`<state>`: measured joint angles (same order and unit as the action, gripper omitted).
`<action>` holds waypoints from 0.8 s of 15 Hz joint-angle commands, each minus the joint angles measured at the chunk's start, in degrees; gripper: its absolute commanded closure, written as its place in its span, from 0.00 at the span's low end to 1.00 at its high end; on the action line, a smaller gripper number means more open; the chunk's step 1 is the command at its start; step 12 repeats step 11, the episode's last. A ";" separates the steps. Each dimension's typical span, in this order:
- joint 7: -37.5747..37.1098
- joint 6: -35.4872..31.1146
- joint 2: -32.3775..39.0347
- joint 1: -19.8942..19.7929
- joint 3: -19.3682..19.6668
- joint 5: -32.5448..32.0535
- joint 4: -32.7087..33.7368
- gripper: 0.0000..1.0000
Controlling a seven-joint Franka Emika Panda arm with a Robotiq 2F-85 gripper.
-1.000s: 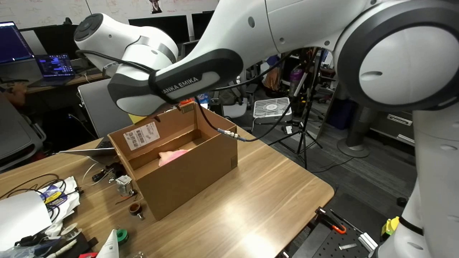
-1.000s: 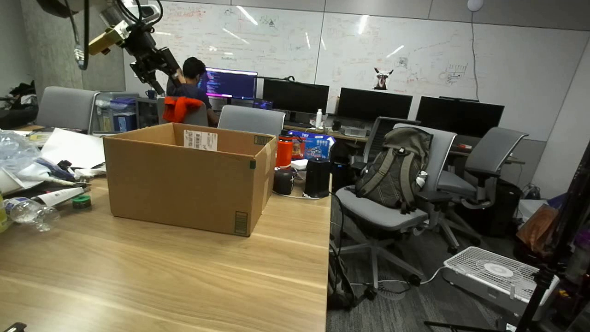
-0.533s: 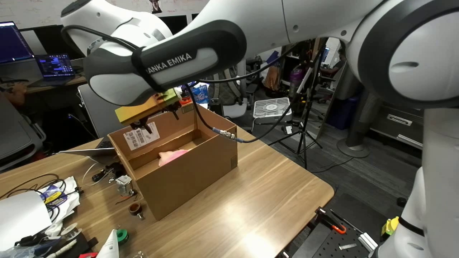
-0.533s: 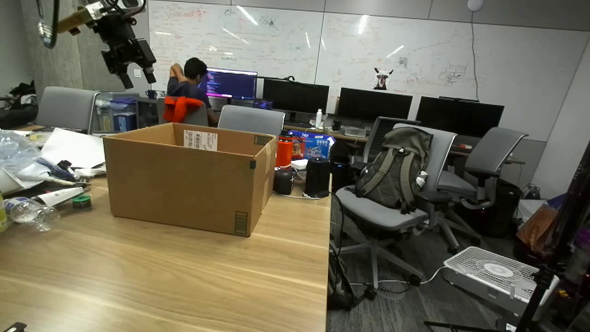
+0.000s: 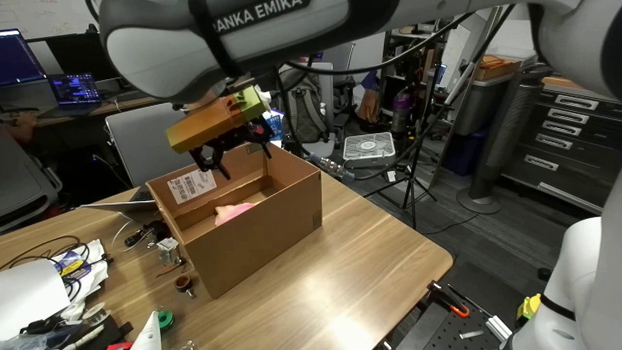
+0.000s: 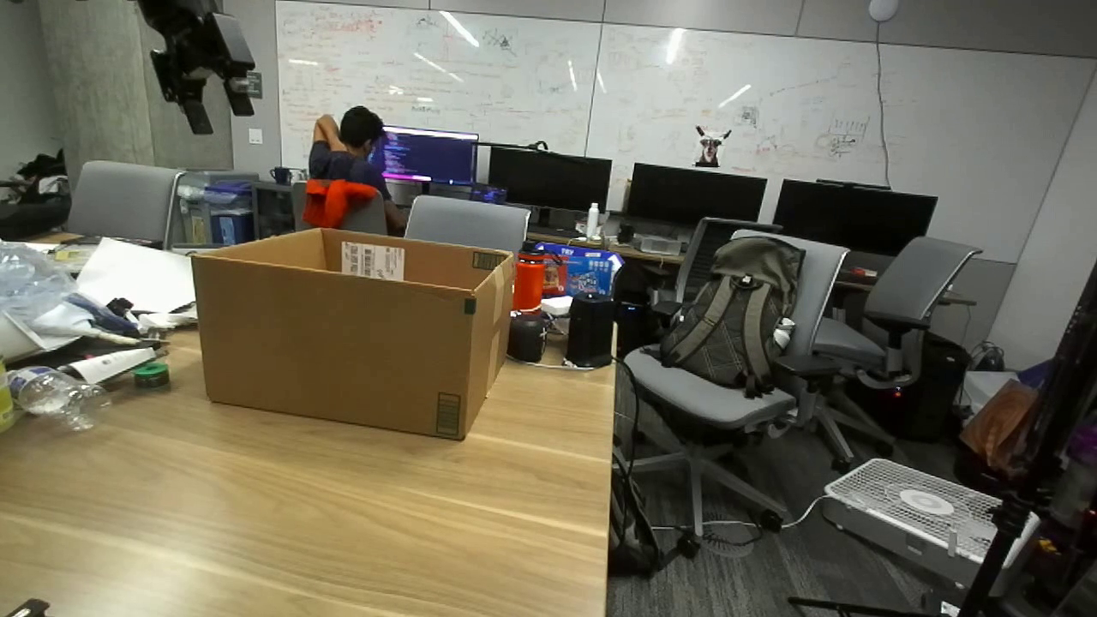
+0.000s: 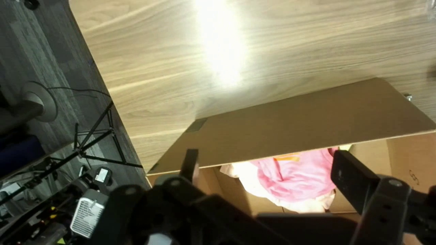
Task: Put the peach shirt, the green and yellow towels and the pink shirt in the box respectively
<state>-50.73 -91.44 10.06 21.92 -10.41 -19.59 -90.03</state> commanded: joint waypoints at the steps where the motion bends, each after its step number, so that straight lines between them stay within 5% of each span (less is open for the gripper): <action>1: -2.99 1.49 -9.70 -2.13 -0.73 3.62 -8.92 0.00; 5: -5.50 0.75 -18.67 -4.40 -1.29 7.71 -17.82 0.00; 6: -4.02 2.44 -12.27 -4.40 -2.19 5.48 -11.29 0.00; 12: -4.70 2.27 -17.42 -5.53 -2.65 6.81 -16.54 0.00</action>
